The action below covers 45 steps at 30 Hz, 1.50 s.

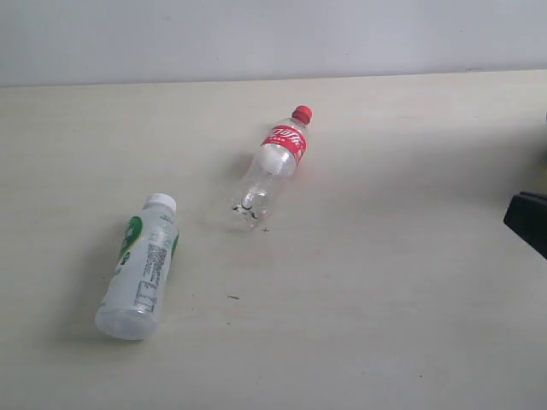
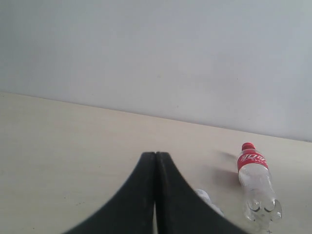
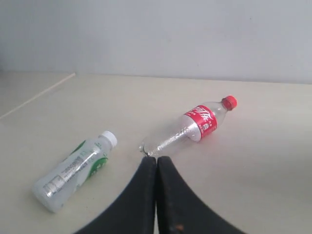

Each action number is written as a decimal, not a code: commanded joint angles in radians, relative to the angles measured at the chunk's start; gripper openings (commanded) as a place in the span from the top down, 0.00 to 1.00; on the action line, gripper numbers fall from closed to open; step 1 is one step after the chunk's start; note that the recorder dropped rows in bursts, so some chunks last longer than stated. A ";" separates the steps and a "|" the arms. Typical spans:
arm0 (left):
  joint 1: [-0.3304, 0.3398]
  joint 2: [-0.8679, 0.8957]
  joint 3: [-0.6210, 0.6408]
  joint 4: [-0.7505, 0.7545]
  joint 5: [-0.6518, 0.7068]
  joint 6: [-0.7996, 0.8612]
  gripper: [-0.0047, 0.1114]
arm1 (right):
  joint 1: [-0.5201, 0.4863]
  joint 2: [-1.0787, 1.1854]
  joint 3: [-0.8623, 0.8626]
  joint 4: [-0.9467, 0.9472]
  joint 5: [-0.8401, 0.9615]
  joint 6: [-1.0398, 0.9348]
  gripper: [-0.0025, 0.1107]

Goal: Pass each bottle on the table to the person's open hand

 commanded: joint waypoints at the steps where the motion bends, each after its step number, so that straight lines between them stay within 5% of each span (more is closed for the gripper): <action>1: -0.004 -0.006 0.000 0.003 -0.005 0.001 0.96 | 0.000 -0.039 0.009 0.048 0.013 -0.038 0.97; 22: -0.004 -0.006 0.000 0.003 -0.005 0.001 0.96 | 0.000 -0.041 0.009 0.010 -0.034 0.003 0.97; 27: -0.004 -0.006 0.000 0.003 -0.005 0.001 0.96 | 0.000 -0.041 0.009 -0.764 -0.135 0.892 0.97; 30: -0.004 -0.006 0.000 0.003 -0.005 0.001 0.96 | 0.000 -0.041 0.009 -0.774 -0.133 1.176 0.97; 45: -0.004 -0.006 0.000 0.003 -0.005 0.001 0.96 | -0.007 -0.175 0.009 -0.783 -0.049 1.155 0.97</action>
